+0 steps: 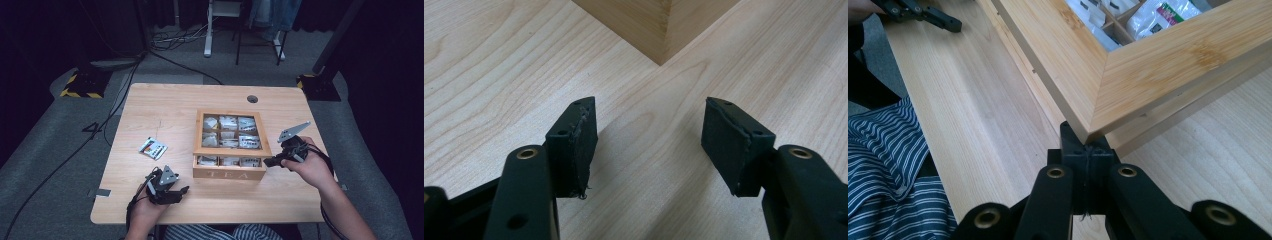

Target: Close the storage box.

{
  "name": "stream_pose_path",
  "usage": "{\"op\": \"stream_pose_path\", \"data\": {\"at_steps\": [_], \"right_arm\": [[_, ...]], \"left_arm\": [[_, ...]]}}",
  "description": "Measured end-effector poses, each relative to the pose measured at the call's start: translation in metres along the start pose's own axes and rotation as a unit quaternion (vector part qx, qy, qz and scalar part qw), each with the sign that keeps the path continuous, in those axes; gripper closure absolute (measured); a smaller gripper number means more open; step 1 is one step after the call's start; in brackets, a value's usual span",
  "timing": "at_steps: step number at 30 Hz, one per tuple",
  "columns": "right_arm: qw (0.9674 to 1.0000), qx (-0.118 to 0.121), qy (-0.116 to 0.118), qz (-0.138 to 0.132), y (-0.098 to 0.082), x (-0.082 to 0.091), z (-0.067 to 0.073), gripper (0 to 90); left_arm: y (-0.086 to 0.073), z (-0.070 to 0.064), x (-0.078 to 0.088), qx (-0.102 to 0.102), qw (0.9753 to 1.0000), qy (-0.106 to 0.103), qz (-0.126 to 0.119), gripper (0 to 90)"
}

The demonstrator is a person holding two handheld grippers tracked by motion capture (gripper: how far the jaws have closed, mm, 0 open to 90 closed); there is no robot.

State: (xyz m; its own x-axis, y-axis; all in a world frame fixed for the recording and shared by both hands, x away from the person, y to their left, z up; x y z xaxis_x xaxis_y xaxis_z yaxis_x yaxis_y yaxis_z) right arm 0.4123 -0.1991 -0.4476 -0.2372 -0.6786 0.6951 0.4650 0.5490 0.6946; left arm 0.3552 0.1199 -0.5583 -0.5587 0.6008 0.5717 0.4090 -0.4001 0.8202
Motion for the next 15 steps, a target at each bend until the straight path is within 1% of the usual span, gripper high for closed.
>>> {"op": "stream_pose_path", "data": {"at_steps": [4, 15], "right_arm": [[0.9999, 0.001, 0.004, 0.015, -0.0034, -0.0013, -0.0001, 90.0], [0.9989, 0.002, 0.002, 0.047, -0.0102, -0.0046, 0.0000, 90.0]], "left_arm": [[0.0000, -0.0001, 0.0000, 0.000, 1.0000, 0.000, 0.000, 39.9], [0.0000, -0.0001, -0.0001, 0.000, 1.0000, -0.001, -0.001, 39.9]]}}
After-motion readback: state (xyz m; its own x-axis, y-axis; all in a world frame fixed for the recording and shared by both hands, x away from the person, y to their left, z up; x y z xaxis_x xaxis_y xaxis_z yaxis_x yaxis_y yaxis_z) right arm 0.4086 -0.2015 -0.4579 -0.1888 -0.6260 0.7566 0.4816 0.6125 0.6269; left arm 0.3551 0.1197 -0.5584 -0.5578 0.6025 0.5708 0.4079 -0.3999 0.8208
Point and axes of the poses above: each handheld gripper's, and its own axes: x roughly backward along the jaws, y roughly out of its top, z roughly to its left, the point moved 8 cm from there along -x, roughly forward along the jaws, and after that the axes turned 10 degrees about -z, right-handed, at the moved point
